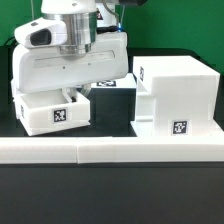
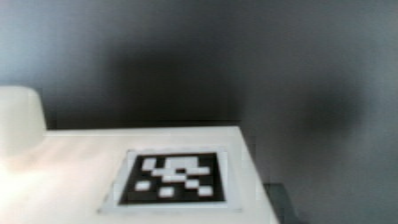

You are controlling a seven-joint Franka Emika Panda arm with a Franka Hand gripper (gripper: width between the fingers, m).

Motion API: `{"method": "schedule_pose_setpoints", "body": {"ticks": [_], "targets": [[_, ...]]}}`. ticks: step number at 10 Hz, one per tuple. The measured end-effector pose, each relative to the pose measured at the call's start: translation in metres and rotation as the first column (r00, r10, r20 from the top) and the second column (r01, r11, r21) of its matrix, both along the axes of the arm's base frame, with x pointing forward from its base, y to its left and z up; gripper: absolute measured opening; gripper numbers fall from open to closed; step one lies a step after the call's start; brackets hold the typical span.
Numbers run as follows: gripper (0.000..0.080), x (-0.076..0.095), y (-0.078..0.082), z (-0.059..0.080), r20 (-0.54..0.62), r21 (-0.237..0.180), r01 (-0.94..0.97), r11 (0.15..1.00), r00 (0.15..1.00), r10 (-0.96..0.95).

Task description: Assemble drawer

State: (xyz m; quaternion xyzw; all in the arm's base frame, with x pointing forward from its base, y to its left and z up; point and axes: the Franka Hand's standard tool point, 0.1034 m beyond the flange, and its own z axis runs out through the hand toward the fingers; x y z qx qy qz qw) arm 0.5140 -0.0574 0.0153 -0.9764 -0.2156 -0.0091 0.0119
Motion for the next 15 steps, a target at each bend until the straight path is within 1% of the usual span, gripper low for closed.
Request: {"method": "schedule_pose_setpoints", "body": {"ticks": [1, 2, 6, 7, 8, 10, 11, 12, 13, 15], "targets": [[0.0042, 0.0028, 0.0032, 0.0009, 0.001, -0.016, -0.138, 0.99, 0.99, 0.138], [0.0042, 0.0036, 0.0045, 0.0013, -0.001, -0.026, -0.232, 0.972, 0.973, 0.232], [0.0042, 0.0021, 0.0007, 0.0005, -0.01, -0.036, -0.452, 0.891, 0.892, 0.452], [0.0042, 0.0019, -0.0003, 0.0002, -0.014, -0.04, -0.524, 0.851, 0.852, 0.524], [0.0042, 0.0026, 0.0001, -0.0003, -0.022, -0.052, -0.628, 0.777, 0.778, 0.627], [0.0042, 0.0073, 0.0016, 0.0026, -0.044, -0.055, -0.752, 0.657, 0.659, 0.75], [0.0042, 0.0118, 0.0024, 0.0051, -0.046, -0.063, -0.779, 0.624, 0.627, 0.778], [0.0042, 0.0107, 0.001, 0.0043, -0.051, -0.062, -0.804, 0.592, 0.595, 0.802], [0.0042, 0.0102, -0.0004, 0.004, -0.054, -0.062, -0.814, 0.577, 0.58, 0.813], [0.0042, 0.0101, -0.0003, 0.0038, -0.054, -0.062, -0.809, 0.585, 0.588, 0.807]]}}
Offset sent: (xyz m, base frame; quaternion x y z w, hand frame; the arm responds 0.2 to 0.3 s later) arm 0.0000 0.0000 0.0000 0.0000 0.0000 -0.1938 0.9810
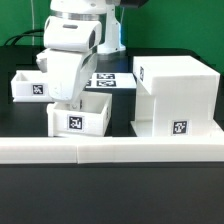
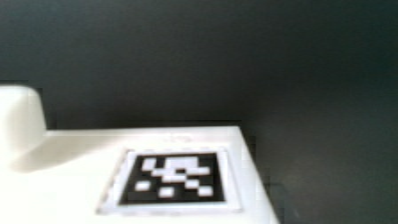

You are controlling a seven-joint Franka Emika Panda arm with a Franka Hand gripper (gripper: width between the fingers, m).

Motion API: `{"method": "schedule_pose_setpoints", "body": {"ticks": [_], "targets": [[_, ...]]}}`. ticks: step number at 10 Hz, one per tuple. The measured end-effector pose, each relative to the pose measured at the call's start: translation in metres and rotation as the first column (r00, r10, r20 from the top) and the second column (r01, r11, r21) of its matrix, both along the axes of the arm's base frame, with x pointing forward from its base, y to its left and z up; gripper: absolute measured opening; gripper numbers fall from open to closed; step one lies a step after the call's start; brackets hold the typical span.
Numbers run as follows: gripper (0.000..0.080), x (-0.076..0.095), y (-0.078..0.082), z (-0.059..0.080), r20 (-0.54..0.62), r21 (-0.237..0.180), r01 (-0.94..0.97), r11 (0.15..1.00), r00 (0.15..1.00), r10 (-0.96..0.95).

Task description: Assemble drawer

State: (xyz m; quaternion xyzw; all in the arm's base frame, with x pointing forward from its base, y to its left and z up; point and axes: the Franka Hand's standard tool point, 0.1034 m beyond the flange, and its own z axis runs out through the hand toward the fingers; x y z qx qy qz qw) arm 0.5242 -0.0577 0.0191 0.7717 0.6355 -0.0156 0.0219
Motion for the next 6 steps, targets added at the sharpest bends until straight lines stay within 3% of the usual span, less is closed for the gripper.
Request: {"method": "schedule_pose_setpoints", "body": {"ticks": [3, 4, 6], "targets": [[0.0042, 0.0035, 0.0128, -0.0004, -0.022, 0.016, 0.022, 1.0, 1.0, -0.021], [0.0042, 0.0072, 0.006, -0.0011, -0.031, 0.025, 0.061, 0.998, 0.998, -0.06], [0.0042, 0.0058, 0.0072, -0.0032, -0.003, 0.019, 0.051, 0.999, 0.999, -0.051]]}}
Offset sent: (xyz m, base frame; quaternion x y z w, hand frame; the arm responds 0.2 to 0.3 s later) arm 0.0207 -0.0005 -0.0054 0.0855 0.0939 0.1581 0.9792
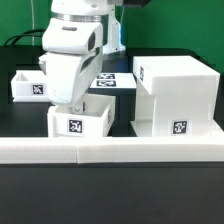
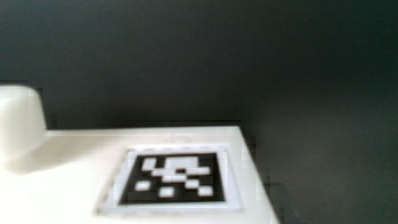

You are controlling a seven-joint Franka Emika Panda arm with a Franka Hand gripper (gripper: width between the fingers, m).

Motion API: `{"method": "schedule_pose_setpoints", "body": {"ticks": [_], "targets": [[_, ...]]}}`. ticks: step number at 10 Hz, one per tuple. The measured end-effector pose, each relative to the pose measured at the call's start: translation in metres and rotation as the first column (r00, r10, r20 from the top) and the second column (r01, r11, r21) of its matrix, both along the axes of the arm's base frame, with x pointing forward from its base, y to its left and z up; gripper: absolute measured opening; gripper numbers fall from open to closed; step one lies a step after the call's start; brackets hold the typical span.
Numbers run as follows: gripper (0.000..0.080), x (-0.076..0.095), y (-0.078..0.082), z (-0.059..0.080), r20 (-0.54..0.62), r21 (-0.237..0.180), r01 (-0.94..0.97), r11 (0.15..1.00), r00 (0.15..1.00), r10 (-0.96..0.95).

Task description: Assemble drawer

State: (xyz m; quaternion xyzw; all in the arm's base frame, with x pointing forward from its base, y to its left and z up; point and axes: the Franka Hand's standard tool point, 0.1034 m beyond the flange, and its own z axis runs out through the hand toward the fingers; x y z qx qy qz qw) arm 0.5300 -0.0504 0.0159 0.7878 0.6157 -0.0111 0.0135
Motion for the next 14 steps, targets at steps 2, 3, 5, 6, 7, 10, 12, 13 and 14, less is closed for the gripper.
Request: {"method": "schedule_pose_setpoints", "body": {"ticks": [2, 3, 5, 6, 7, 10, 12, 13, 14], "targets": [[0.0042, 0.001, 0.005, -0.004, 0.01, -0.005, -0.044, 0.999, 0.999, 0.044], [0.0042, 0.001, 0.009, -0.004, 0.002, -0.005, -0.063, 0.998, 0.998, 0.064], [0.0042, 0.004, 0.016, -0.006, -0.036, -0.014, -0.162, 0.987, 0.986, 0.161], [0.0042, 0.004, 0.015, -0.006, -0.033, -0.014, -0.155, 0.988, 0.987, 0.154], [0.0042, 0.004, 0.014, -0.006, -0.034, -0.014, -0.154, 0.988, 0.988, 0.154], [0.0042, 0.006, 0.021, -0.005, -0.035, -0.011, -0.168, 0.986, 0.985, 0.168], [0.0042, 0.012, 0.024, 0.0, -0.056, -0.007, -0.219, 0.976, 0.974, 0.218], [0.0042, 0.011, 0.023, -0.001, -0.055, -0.008, -0.212, 0.977, 0.976, 0.211], [0.0042, 0.012, 0.023, -0.001, -0.044, -0.009, -0.212, 0.977, 0.976, 0.212]]}}
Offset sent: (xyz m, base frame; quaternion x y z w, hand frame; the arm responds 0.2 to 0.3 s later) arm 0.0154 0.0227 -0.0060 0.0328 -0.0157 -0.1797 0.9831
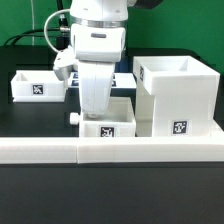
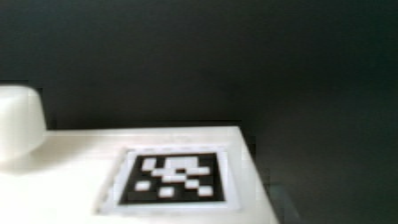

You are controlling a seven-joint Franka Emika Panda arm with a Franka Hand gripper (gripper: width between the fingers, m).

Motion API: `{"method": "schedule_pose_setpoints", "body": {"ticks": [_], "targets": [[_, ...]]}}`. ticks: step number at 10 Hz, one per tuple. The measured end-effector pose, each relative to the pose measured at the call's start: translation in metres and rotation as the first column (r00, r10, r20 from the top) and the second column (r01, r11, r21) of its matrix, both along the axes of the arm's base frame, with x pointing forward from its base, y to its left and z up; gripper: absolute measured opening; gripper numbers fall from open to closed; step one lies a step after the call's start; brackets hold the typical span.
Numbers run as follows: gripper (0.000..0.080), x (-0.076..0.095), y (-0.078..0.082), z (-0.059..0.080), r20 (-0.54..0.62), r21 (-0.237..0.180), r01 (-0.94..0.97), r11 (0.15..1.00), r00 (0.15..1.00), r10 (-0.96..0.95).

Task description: Assemble drawer

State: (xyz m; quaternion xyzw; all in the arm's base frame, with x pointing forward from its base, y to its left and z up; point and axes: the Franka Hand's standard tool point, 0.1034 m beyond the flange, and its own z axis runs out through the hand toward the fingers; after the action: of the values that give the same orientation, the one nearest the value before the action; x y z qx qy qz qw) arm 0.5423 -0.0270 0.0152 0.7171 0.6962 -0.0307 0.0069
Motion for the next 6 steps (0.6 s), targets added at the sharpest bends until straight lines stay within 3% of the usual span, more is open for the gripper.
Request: {"method": "schedule_pose_setpoints", "body": {"ticks": [6], "targets": [[0.0042, -0.0002, 0.0034, -0.0035, 0.068, 0.008, -0.004, 1.0, 0.998, 0.004]]}}
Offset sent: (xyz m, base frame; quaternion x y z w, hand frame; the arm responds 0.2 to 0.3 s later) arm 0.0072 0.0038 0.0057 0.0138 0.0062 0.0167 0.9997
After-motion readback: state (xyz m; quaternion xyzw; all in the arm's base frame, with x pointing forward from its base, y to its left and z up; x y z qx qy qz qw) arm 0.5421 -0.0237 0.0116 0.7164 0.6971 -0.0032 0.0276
